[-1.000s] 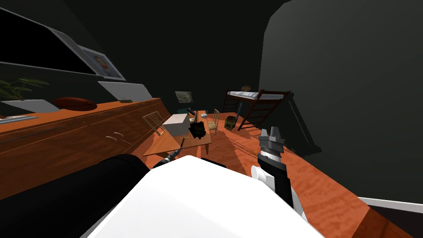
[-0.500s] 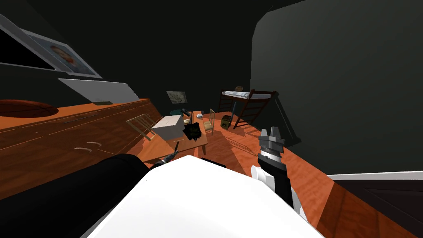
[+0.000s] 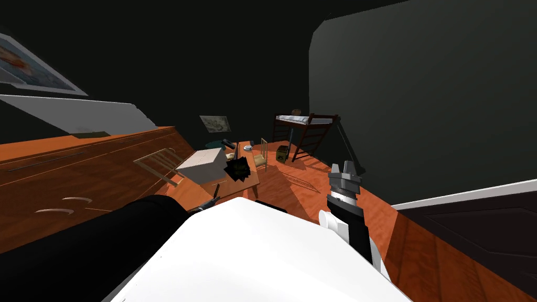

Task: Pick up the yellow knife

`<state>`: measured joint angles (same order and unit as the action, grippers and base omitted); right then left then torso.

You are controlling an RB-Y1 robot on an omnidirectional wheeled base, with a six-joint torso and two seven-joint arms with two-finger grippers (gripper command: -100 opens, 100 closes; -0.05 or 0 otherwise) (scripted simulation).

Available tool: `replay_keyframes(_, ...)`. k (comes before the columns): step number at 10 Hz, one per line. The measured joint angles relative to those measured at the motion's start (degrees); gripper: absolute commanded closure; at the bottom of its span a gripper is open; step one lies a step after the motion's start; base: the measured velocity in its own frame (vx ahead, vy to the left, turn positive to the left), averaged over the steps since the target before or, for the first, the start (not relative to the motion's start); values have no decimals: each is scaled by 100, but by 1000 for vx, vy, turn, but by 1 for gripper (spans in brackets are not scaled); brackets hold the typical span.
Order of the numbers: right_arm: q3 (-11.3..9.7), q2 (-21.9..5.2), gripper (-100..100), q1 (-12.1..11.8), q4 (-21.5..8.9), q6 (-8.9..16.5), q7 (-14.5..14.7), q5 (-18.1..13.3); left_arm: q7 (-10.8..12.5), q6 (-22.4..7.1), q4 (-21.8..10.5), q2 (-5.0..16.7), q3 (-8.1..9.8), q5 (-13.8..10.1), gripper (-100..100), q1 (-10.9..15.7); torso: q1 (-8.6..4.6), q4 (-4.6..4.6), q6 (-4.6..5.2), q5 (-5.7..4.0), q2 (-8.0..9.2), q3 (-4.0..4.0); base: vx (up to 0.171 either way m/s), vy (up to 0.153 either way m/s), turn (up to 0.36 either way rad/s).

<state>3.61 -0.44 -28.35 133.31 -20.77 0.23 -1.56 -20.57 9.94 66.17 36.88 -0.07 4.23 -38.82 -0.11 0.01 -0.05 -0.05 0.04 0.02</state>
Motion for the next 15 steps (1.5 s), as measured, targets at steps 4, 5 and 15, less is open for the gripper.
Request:
replay_keyframes(4,0,0,0,-1,0,0,0,0,46,-320,-467,353,-48,54,-100,6,-3,-1,-3,-1,-3,-2,41,-34,-178)
replay_keyframes(5,0,0,0,0,0,0,0,0,51,-424,-533,426,-49,68,-100,-10,-2,-1,-2,-1,-3,-2,18,-10,-30)
replay_keyframes(15,1,0,0,-1,0,0,0,0,-18,-464,-873,230,-42,191,100,315,9,3,-6,5,13,7,-4,17,-15)
